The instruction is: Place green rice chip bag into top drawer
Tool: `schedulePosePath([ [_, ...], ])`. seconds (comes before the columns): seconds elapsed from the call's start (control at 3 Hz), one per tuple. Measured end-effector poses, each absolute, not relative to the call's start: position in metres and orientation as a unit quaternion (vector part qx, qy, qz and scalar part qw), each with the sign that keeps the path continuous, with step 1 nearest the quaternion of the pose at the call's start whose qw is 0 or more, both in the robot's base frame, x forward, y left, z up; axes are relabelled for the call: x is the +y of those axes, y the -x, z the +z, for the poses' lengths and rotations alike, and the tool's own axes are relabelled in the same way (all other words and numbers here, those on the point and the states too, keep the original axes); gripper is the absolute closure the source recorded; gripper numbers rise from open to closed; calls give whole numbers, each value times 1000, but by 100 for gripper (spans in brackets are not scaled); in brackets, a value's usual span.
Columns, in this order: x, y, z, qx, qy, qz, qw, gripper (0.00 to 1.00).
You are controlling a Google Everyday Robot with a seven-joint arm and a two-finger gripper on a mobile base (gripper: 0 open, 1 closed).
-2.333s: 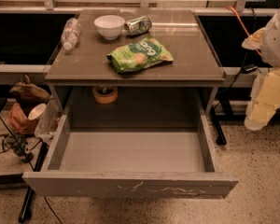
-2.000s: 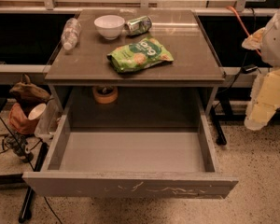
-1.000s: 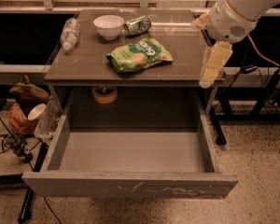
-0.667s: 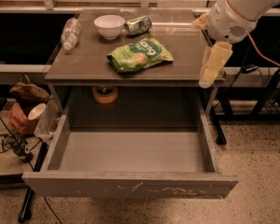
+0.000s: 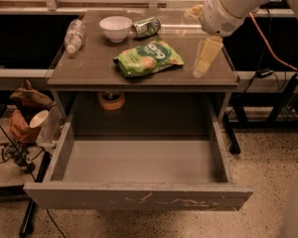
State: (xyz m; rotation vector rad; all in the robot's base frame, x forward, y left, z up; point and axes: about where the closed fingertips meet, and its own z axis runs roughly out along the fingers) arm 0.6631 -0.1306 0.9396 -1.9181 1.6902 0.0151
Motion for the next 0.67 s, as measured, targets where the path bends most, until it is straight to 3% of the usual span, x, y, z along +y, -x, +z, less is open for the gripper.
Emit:
schedulePosePath([
  [0.67,-85,-741,927,589,743,15,318,0],
])
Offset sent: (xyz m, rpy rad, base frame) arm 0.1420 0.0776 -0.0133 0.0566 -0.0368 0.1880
